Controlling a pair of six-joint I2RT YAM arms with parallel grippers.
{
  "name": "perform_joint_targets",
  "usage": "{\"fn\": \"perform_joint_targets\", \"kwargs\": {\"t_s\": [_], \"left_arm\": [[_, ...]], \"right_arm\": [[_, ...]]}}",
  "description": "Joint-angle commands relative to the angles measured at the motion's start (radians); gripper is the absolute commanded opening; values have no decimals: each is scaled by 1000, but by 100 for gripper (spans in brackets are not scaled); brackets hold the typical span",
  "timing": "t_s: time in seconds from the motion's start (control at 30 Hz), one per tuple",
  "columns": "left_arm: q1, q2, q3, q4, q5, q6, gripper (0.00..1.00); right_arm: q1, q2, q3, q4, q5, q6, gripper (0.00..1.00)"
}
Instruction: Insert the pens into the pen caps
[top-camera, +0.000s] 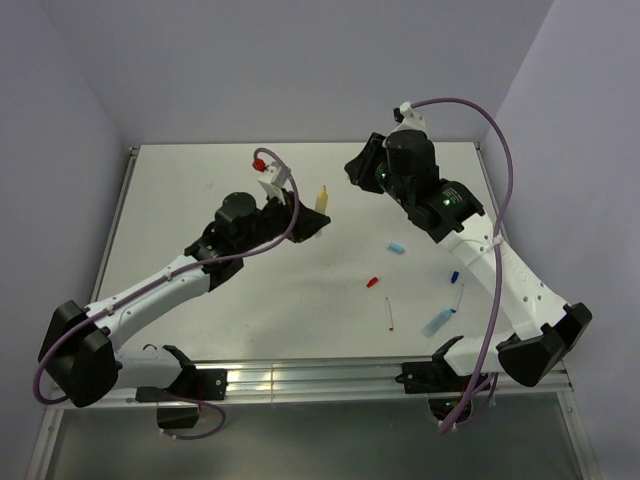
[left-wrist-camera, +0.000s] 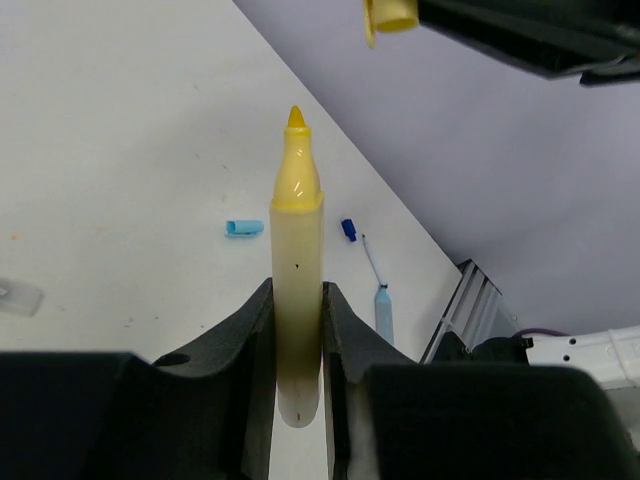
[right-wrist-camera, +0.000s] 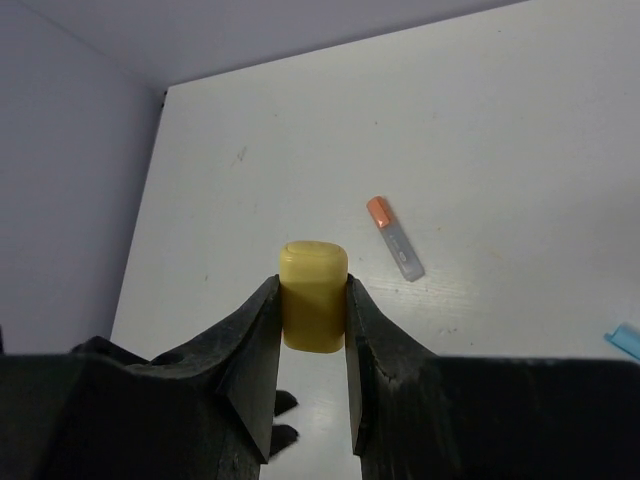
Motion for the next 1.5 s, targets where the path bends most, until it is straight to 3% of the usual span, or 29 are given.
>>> {"fn": "perform_joint_targets", "kwargs": {"t_s": [0.0, 1.03, 1.47], "left_arm": [[-67, 23, 50, 98, -67, 45, 0], [-78, 29, 49, 122, -55, 57, 0], [-9, -3, 36, 178, -26, 6, 0]], "right_arm": [[-6, -42, -28, 69, -45, -9, 0], [102, 11, -47, 81, -46, -14, 0], [146, 21, -59, 86, -4, -21, 0]]}}
